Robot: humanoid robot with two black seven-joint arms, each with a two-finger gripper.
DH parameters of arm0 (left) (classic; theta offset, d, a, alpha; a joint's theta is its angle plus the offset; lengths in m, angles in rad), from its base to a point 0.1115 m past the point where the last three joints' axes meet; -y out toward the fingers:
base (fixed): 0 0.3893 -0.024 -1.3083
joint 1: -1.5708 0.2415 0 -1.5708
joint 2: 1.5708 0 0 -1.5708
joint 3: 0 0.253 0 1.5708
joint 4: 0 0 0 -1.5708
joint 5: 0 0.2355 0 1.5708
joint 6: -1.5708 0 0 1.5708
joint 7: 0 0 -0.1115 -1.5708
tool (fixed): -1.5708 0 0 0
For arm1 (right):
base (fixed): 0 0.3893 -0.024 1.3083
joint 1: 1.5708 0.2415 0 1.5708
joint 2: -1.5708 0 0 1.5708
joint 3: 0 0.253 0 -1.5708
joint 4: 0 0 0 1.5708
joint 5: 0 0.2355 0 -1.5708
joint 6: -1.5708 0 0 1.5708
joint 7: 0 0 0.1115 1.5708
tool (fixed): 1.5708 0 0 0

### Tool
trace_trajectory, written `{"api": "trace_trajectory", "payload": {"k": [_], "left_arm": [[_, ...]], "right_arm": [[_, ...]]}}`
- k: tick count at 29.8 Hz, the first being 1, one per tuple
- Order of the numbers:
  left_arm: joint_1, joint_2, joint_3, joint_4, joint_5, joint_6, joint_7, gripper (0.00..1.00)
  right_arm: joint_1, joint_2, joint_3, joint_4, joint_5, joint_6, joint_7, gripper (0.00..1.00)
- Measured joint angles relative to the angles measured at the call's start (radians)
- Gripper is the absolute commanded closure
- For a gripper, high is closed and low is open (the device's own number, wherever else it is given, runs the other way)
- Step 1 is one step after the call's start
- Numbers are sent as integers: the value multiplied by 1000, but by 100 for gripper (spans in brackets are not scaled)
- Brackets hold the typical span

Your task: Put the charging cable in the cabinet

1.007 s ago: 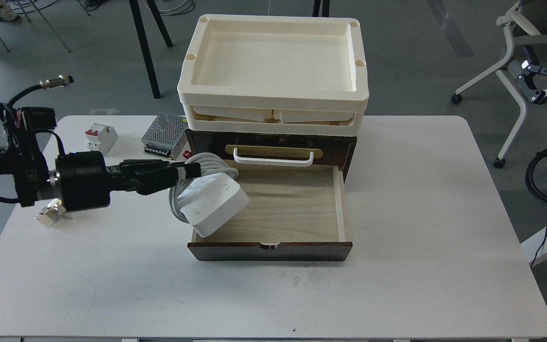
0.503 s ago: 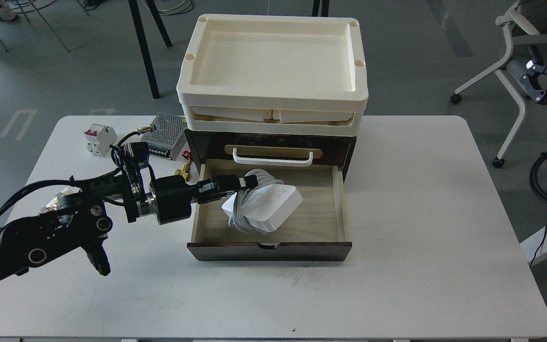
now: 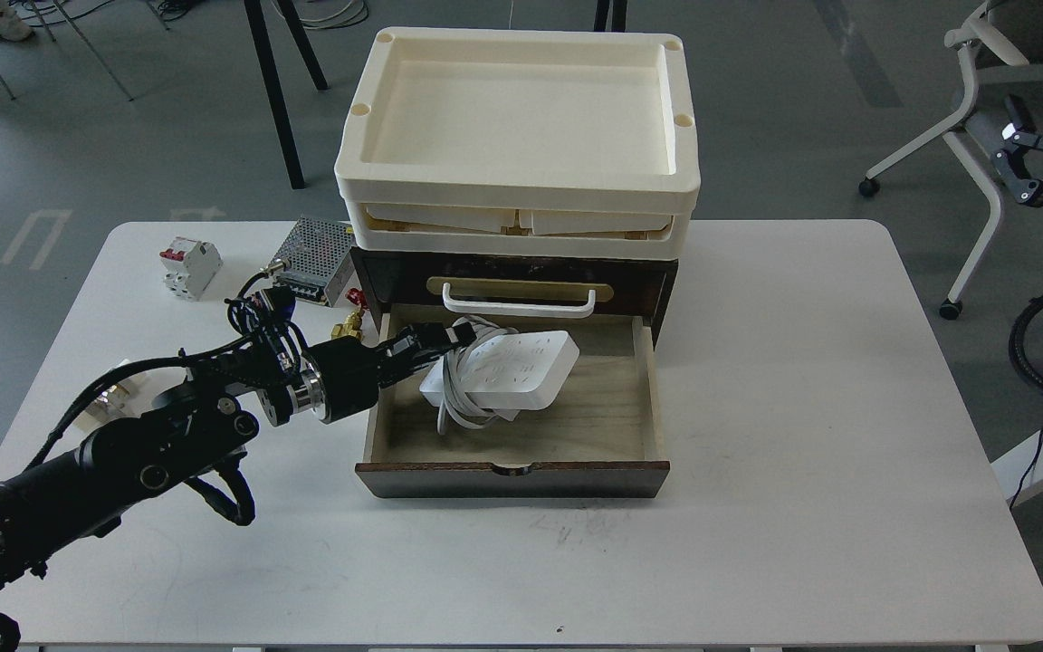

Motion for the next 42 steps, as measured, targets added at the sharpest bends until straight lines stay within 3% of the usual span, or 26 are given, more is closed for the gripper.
{"api": "trace_trajectory", "payload": {"k": [1,3,5,6,9,17,23,28,34,42], "left_arm": [[3,-9,-1,9,0,4,0,88],[9,-21,-2,16,-1,13,0,65],[15,-32,-4,19,-5,23,0,37],[17,-40,-5,20,-14,27,0,14],[18,-59,-8,20,-52,33,0,1],[20,-7,1,1,-93,4,0,1],[39,256,-23,-174,-95,-157,1,1],[82,383,-225,-255,-194,-208,1,1],[123,389,-499,-217,-562,-210,1,1],[113,328,-530,-24,-935,-209,0,1]], "right_arm": [[0,0,0,0,0,0,0,0],[0,0,0,0,0,0,0,0],[0,0,0,0,0,0,0,0],[0,0,0,0,0,0,0,0],[0,0,1,1,0,0,0,0],[0,0,1,1,0,0,0,0],[0,0,1,0,0,0,0,0],[0,5,5,1,-1,0,0,0],[0,14,40,6,-1,0,0,0],[1,44,52,14,0,0,0,0]]}}
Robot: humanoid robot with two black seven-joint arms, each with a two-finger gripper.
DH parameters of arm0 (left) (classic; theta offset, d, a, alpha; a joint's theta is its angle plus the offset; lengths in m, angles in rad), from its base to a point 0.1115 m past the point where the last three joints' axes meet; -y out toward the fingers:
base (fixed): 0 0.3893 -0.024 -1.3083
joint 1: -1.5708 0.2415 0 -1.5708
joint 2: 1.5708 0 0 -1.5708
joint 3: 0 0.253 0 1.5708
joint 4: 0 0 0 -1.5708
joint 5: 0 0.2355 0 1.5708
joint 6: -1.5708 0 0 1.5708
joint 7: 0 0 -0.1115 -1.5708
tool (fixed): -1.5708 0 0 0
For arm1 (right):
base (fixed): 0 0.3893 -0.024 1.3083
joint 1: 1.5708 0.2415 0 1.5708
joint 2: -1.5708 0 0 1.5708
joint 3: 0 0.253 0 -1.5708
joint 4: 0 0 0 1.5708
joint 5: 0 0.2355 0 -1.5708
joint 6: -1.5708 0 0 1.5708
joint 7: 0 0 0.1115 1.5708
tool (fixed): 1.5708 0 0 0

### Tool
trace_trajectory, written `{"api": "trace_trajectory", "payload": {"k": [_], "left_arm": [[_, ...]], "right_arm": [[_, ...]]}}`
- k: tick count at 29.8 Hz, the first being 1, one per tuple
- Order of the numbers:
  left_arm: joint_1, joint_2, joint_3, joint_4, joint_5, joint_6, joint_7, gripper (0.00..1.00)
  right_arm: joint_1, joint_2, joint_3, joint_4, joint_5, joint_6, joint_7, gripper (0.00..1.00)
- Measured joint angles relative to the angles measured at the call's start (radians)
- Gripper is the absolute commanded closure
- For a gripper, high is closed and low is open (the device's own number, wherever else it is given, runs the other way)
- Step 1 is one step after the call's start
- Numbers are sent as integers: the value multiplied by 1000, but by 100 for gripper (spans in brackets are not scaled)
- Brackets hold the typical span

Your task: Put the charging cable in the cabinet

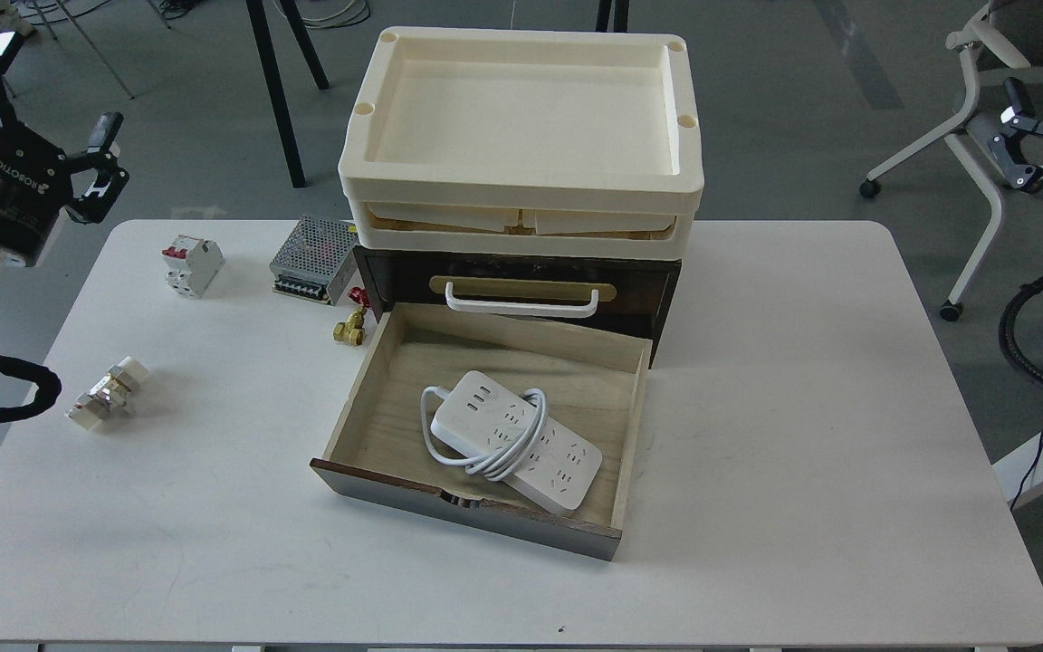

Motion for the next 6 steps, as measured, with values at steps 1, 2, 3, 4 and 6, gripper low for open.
{"api": "trace_trajectory", "payload": {"k": [1,2,3,4,6], "left_arm": [[2,-14,3,3,-4,0,0,1],[5,-27,7,5,-5,-1,0,1],[8,-37,12,7,-3,-1,0,1],[10,-43,16,9,5,-1,0,1],[11,-47,26,9,38,-1,0,1]], "right_arm": [[0,10,0,2,0,0,0,0],[0,19,2,5,0,0,0,0],[0,24,9,10,0,0,0,0],[1,27,20,19,0,0,0,0],[1,29,49,40,0,0,0,0]]}}
